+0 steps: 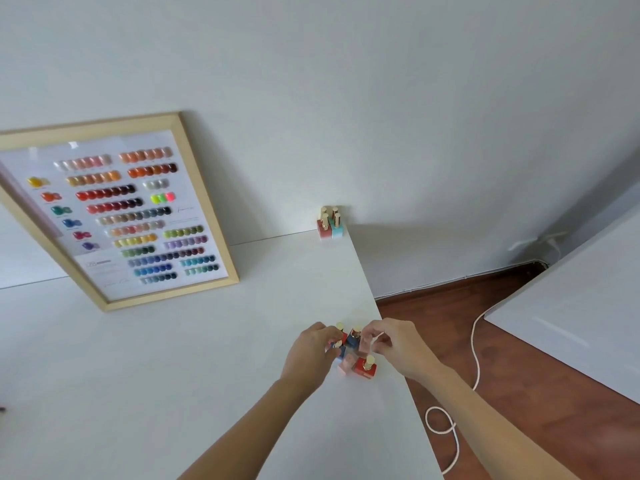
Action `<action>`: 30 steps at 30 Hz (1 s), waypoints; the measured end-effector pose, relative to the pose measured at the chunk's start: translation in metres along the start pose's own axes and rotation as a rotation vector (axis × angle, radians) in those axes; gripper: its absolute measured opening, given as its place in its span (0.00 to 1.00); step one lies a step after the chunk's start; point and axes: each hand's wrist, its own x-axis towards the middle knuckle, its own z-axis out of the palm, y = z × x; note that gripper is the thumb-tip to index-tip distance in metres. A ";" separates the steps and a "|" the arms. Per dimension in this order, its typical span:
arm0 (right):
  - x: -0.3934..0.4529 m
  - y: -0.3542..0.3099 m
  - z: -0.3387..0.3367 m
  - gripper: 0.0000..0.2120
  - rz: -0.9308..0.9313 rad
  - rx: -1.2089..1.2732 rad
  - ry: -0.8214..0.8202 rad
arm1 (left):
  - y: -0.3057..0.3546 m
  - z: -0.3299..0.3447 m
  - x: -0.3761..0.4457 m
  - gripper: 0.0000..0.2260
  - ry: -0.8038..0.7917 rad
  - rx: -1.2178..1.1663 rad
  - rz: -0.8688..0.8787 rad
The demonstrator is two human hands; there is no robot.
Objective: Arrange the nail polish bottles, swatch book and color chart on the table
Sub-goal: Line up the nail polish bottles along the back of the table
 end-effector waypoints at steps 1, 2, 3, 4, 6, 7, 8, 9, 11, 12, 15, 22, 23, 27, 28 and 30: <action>0.000 -0.001 0.000 0.09 0.000 -0.012 0.006 | 0.001 0.000 0.001 0.10 -0.003 0.018 -0.004; 0.001 -0.002 0.001 0.08 0.001 -0.030 0.009 | 0.001 0.000 0.003 0.10 -0.010 0.044 -0.002; 0.001 -0.004 0.001 0.07 0.004 -0.046 0.008 | 0.001 0.000 0.004 0.10 -0.020 0.073 0.004; 0.001 -0.005 0.001 0.07 0.010 -0.053 0.003 | 0.001 -0.001 0.005 0.09 -0.030 0.097 0.009; 0.002 -0.007 0.002 0.07 0.025 -0.059 -0.006 | 0.001 -0.001 0.006 0.09 -0.044 0.138 0.013; 0.002 -0.008 0.003 0.06 0.031 -0.061 -0.009 | 0.000 -0.002 0.006 0.09 -0.045 0.159 0.016; 0.003 -0.009 0.004 0.05 0.036 -0.064 -0.011 | -0.002 -0.002 0.006 0.08 -0.043 0.176 0.018; 0.003 -0.011 0.004 0.05 0.040 -0.068 -0.011 | -0.003 -0.002 0.006 0.08 -0.041 0.188 0.018; 0.004 -0.014 0.005 0.04 0.043 -0.080 -0.009 | -0.007 -0.002 0.006 0.08 -0.041 0.211 0.018; 0.005 -0.017 0.005 0.04 0.042 -0.082 -0.009 | -0.008 -0.003 0.006 0.08 -0.043 0.222 0.019; 0.006 -0.022 0.005 0.04 0.039 -0.079 -0.013 | -0.012 -0.005 0.005 0.08 -0.045 0.234 0.013; 0.003 -0.024 0.017 0.03 0.057 -0.070 -0.005 | -0.025 -0.014 0.003 0.08 -0.015 0.210 -0.048; 0.003 -0.024 0.019 0.04 0.059 -0.067 -0.008 | -0.027 -0.014 0.003 0.08 -0.013 0.207 -0.058; 0.001 -0.029 0.021 0.12 0.005 -0.083 -0.051 | -0.032 -0.019 0.003 0.06 -0.010 0.176 -0.104; 0.000 -0.031 0.021 0.13 -0.023 -0.085 -0.085 | -0.032 -0.020 0.004 0.05 -0.009 0.162 -0.114; -0.004 -0.033 0.024 0.17 -0.075 -0.098 -0.160 | -0.031 -0.024 0.008 0.05 -0.005 0.131 -0.127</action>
